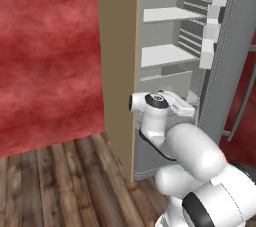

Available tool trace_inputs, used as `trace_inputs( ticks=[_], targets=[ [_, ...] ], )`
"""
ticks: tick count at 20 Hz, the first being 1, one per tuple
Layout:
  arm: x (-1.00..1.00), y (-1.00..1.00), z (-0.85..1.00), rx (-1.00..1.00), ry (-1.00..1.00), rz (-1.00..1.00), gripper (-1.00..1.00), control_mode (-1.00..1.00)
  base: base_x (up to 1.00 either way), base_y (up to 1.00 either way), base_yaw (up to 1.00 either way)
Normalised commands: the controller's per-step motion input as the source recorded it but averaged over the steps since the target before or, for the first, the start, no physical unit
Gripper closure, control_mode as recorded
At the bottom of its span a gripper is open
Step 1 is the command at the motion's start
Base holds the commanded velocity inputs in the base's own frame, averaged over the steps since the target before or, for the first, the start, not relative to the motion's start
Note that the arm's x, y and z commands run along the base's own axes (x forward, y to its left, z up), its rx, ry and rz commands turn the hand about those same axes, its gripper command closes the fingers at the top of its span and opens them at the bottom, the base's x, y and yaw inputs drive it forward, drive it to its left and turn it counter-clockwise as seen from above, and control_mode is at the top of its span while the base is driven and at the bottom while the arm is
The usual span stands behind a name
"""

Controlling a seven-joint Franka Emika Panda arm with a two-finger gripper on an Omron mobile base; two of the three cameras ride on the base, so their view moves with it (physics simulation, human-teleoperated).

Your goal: Place one of the steaks on the plate and the other in the bowl. Then place the bowl in the fridge.

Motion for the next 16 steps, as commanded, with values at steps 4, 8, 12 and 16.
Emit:
trace_inputs(
  ticks=[4, 8, 12, 16],
  targets=[
    [0.69, -0.72, -0.18, 0.08, 0.00, 0.00, -1.00, -1.00, 0.00, 0.00, 0.00],
    [0.54, -0.95, -0.20, 0.11, 0.00, -0.01, -1.00, -1.00, 0.00, 0.00, 0.00],
    [0.73, -0.49, -0.04, 0.00, 0.00, 0.00, -1.00, -1.00, 0.00, 0.00, 0.00],
    [0.65, -0.33, -0.25, 0.00, 0.00, 0.00, -1.00, -1.00, 0.00, 0.00, 0.00]
  ],
)
